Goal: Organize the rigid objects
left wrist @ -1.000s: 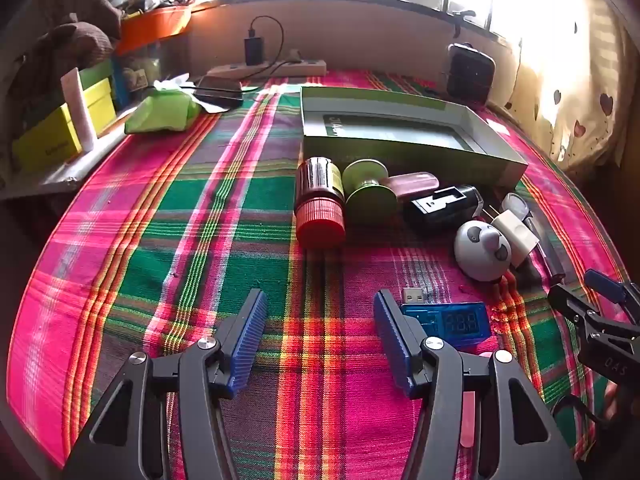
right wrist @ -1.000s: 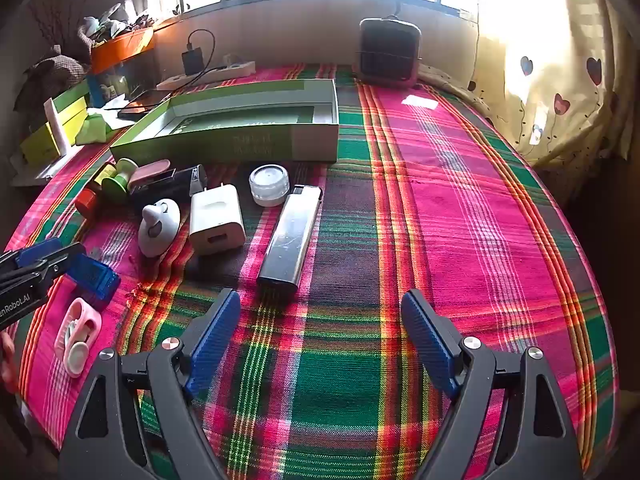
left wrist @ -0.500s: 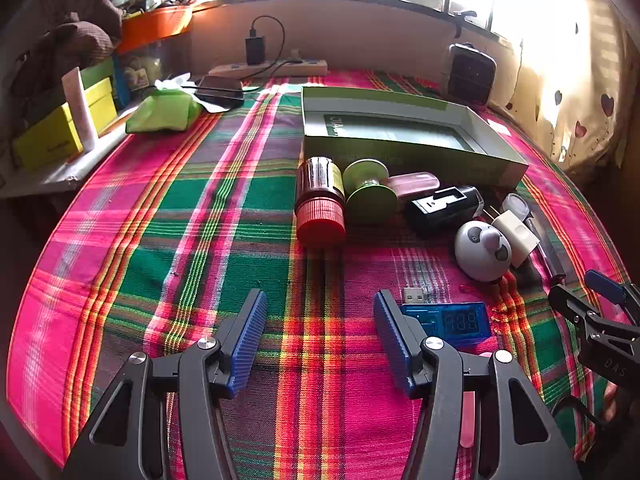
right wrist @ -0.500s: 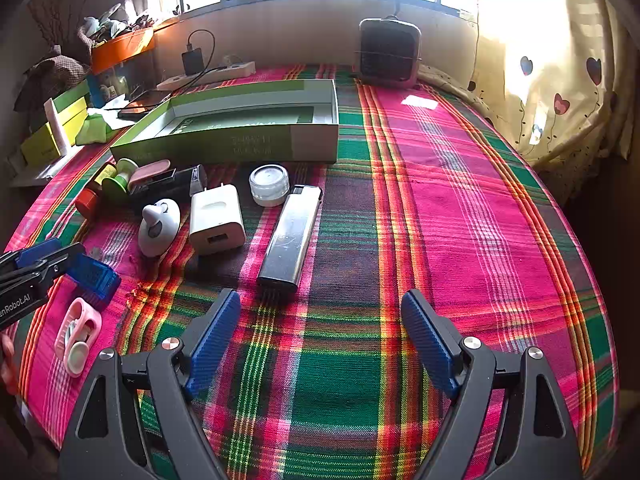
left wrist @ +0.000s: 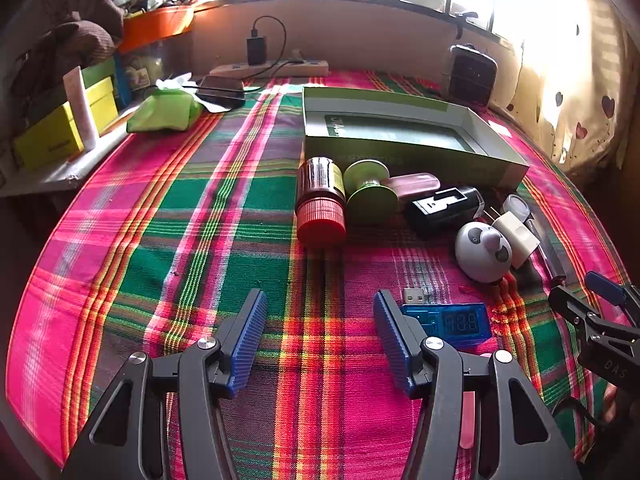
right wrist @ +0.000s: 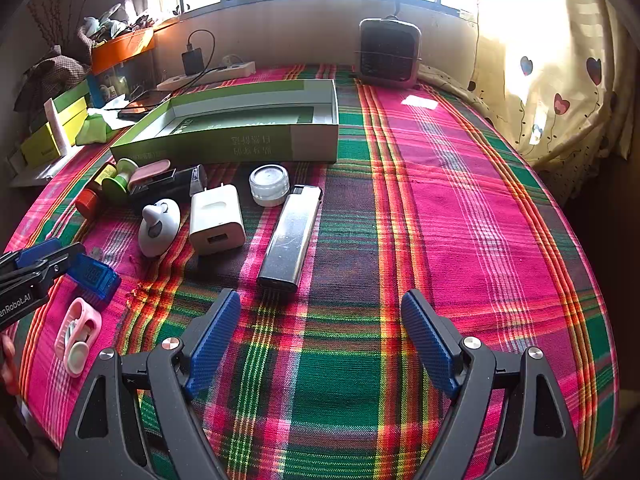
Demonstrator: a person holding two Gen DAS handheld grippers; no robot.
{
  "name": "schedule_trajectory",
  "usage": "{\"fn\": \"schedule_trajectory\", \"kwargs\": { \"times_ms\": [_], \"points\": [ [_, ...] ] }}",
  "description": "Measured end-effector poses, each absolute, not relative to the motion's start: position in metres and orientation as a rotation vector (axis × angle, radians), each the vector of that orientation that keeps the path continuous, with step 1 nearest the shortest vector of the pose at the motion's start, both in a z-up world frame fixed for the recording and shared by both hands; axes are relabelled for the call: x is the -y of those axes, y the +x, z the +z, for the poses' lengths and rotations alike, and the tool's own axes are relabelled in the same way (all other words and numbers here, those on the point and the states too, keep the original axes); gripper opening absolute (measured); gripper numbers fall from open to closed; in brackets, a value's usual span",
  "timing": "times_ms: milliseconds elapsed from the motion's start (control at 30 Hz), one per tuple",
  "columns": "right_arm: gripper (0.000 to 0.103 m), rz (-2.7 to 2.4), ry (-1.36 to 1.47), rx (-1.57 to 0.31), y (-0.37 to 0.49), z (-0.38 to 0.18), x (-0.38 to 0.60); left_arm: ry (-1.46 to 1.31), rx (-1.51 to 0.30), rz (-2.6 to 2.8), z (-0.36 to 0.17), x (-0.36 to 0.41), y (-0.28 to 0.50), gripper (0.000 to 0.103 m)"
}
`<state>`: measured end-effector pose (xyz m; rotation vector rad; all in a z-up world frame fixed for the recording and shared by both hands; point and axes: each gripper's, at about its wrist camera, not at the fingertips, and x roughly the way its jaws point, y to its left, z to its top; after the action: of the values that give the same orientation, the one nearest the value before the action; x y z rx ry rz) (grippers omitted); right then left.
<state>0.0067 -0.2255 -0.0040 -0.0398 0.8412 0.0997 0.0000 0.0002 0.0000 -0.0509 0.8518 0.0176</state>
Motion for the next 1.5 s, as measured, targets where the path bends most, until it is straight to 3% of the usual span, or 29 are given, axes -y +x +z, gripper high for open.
{"fn": "schedule_trajectory", "kwargs": {
  "times_ms": [833,1200,1500],
  "points": [
    [0.083,0.133,-0.018,-0.845,0.002,-0.003,0.228,-0.052,-0.858,-0.024,0.002,-0.007,-0.002,0.055],
    [0.083,0.449,-0.09,-0.793,-0.014,0.02,0.17,-0.063,-0.87,-0.011,0.003,-0.016,-0.009,0.055],
    [0.082,0.582,-0.151,-0.843,-0.024,0.008,0.126,-0.087,-0.871,0.03,0.003,-0.029,-0.016,0.055]
  ]
}}
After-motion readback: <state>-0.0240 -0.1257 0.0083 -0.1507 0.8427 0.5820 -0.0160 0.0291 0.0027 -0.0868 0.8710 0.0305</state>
